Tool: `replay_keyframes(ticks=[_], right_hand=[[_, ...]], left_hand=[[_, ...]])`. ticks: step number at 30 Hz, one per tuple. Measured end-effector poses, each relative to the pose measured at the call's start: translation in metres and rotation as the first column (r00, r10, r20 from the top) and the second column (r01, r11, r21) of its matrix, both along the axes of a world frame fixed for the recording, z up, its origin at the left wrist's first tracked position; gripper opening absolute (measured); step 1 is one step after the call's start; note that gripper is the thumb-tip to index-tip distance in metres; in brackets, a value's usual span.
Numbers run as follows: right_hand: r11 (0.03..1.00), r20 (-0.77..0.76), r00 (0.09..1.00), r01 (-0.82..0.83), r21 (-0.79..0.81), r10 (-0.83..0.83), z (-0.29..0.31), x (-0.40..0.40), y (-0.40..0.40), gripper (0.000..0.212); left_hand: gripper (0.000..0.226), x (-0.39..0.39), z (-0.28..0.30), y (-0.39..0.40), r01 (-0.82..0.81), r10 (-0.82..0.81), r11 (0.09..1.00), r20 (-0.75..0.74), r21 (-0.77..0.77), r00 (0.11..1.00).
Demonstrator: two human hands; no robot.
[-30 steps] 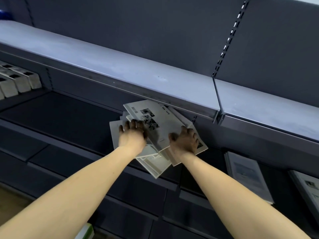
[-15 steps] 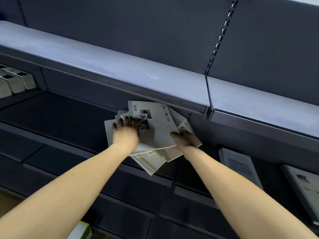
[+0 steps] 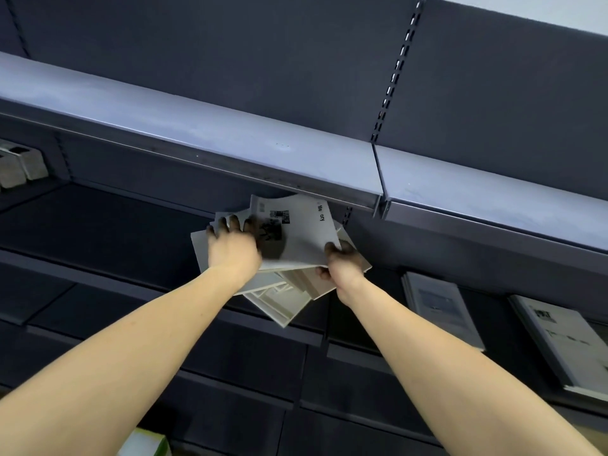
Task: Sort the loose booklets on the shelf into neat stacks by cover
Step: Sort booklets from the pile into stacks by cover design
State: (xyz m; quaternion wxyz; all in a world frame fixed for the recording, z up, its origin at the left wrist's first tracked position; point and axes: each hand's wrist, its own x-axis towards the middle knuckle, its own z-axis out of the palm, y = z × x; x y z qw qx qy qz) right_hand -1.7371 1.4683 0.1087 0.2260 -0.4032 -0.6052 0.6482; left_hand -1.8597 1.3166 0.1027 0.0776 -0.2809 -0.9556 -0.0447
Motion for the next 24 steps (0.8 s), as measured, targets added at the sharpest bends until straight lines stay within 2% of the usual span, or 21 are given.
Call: replay_keyframes(ticks=[4, 12, 17, 21, 24], right_hand=[[0.995, -0.059, 0.994, 0.092, -0.043, -0.094, -0.005, 0.022, 0.002, 0.024], [0.965, -0.073, 0.964, 0.248, -0.088, -0.255, -0.004, 0.09, 0.022, 0.023], [0.946, -0.05, 0.945, 0.323, -0.032, -0.325, -0.001, 0.147, 0.041, 0.023], [0.931, -0.025, 0.932, 0.362, 0.056, -0.361, -0.004, 0.202, 0.054, 0.02], [0.922, -0.031, 0.923, 0.385, 0.044, -0.384, -0.009, 0.243, 0.066, 0.018]], left_hand=[[0.061, 0.003, 0.002, 0.006, 0.047, -0.047, 0.999, -0.027, 0.005, 0.999], [0.057, 0.043, 0.003, 0.031, 0.164, -0.164, 0.986, -0.043, -0.002, 0.985], [0.044, 0.093, 0.01, 0.055, 0.251, -0.252, 0.968, -0.046, -0.012, 0.967], [0.043, 0.144, 0.011, 0.076, 0.3, -0.301, 0.953, -0.052, -0.026, 0.952], [0.044, 0.182, 0.009, 0.091, 0.334, -0.334, 0.942, -0.039, -0.022, 0.942]])
